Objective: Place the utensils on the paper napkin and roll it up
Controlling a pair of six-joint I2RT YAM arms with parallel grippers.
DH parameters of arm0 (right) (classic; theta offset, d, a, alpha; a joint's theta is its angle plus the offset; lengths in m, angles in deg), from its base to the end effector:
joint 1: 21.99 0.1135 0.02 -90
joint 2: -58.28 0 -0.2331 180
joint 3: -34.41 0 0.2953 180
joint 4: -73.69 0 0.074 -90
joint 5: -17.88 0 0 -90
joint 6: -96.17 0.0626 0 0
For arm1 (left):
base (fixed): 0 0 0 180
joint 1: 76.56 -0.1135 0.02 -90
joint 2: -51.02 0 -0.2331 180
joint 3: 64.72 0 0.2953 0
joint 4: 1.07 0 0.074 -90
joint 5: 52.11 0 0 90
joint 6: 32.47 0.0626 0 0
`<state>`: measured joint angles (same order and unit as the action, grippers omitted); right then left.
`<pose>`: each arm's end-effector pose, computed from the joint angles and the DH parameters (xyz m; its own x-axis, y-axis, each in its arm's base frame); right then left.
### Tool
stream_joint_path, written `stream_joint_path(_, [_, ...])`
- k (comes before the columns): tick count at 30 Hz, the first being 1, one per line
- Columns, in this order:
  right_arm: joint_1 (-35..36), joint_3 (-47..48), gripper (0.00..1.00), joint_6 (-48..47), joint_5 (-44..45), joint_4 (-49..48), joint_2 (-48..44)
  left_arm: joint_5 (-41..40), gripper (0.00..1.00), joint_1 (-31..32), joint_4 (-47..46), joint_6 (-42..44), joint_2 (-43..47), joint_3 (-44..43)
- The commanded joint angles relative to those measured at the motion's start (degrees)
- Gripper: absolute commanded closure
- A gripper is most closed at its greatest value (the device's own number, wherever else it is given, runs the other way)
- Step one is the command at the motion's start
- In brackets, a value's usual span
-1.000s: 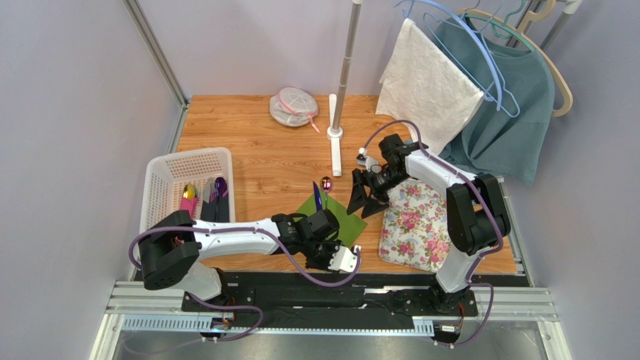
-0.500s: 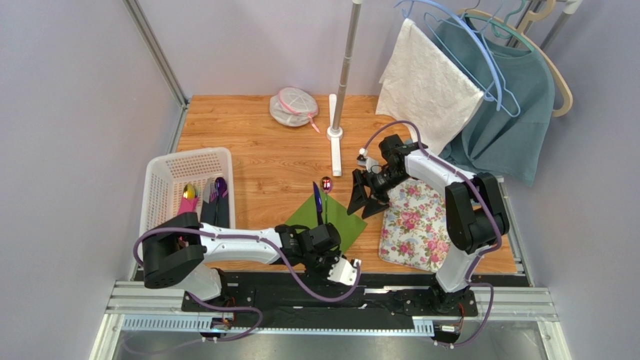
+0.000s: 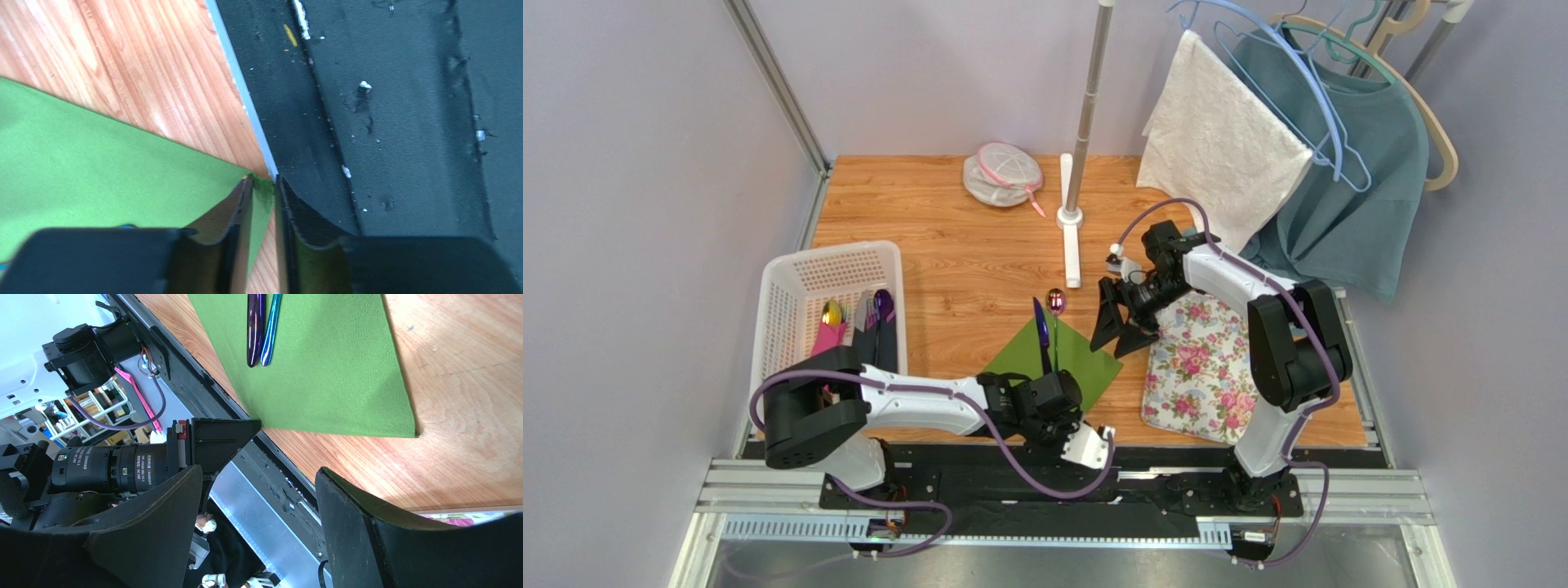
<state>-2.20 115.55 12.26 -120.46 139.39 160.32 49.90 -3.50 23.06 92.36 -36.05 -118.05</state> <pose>0.3148 0.1630 0.1207 -0.9623 -0.2713 0.0201 -0.1656 0.6429 0.7479 0.0824 -0.3152 0.0678 0.3503 0.7673 -0.5372 0.9354 -0.3156 0.1591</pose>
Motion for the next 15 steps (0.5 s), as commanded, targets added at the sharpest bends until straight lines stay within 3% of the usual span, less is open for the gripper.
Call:
stream_joint_path(1, [-0.2, 1.6, 0.28, 0.1, -0.4, -0.1, 0.4, -0.4, 0.78, 0.3, -1.5, -0.3, -0.4, 0.5])
stream_joint_path(6, [-0.2, 1.6, 0.28, 0.2, -0.4, 0.0, 0.4, -0.5, 0.92, 0.3, 1.0, -0.3, 2.7, -0.2])
stream_joint_path(12, [-0.2, 1.5, 0.28, 0.1, -0.5, -0.1, 0.7, 0.6, 0.94, -1.0, 2.9, -0.8, 5.6, -0.6])
stream_joint_path(15, [-0.3, 1.5, 0.28, 0.2, -0.5, -0.2, 0.7, 3.4, 0.94, -5.2, 4.5, -2.1, 5.3, -2.8])
